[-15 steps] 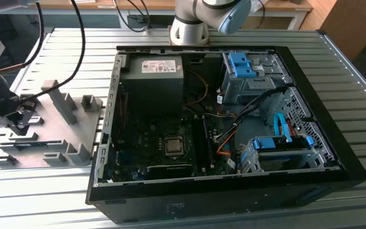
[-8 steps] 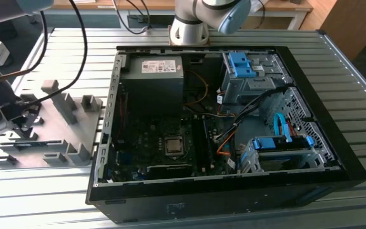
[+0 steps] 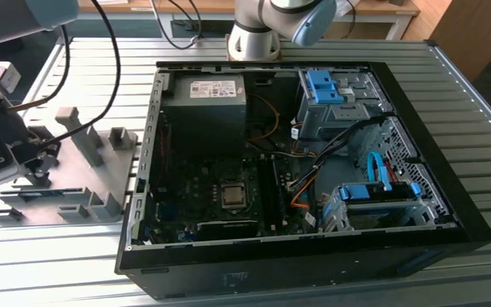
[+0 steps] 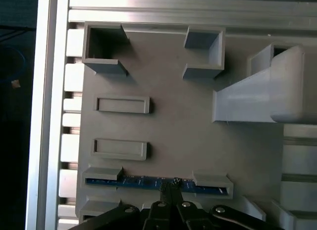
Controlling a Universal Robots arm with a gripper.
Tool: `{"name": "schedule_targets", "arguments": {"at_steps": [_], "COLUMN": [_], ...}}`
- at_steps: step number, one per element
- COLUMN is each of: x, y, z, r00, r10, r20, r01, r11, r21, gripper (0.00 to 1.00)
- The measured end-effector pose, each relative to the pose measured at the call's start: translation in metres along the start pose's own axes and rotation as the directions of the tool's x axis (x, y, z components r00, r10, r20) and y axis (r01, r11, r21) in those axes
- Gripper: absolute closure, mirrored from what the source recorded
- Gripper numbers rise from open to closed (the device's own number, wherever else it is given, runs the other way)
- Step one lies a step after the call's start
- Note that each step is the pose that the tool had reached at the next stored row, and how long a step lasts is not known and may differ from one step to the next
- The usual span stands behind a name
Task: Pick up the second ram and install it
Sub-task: 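Reach for the second ram, then pick up the second ram and move it above second insertion slot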
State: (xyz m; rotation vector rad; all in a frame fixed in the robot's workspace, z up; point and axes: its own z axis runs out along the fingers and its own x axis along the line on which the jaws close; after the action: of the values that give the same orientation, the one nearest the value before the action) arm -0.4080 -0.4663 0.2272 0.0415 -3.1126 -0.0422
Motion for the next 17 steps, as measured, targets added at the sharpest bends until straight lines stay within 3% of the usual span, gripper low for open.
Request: {"name": "schedule_targets", "arguments": {"at_steps": [4, 17], "x": [0.0024, 0.0027], "y": [-0.0001, 0.0], "z": [0.0064, 0.0064], "r00": [1.0, 1.0], "r10": [0.0, -0.001], "r20": [0.0001, 0.0001], "r01": [0.0, 0.001], "r11": [1.0, 1.0], "r21": [0.0007, 0.0007], "gripper": [0.9, 0.9]}}
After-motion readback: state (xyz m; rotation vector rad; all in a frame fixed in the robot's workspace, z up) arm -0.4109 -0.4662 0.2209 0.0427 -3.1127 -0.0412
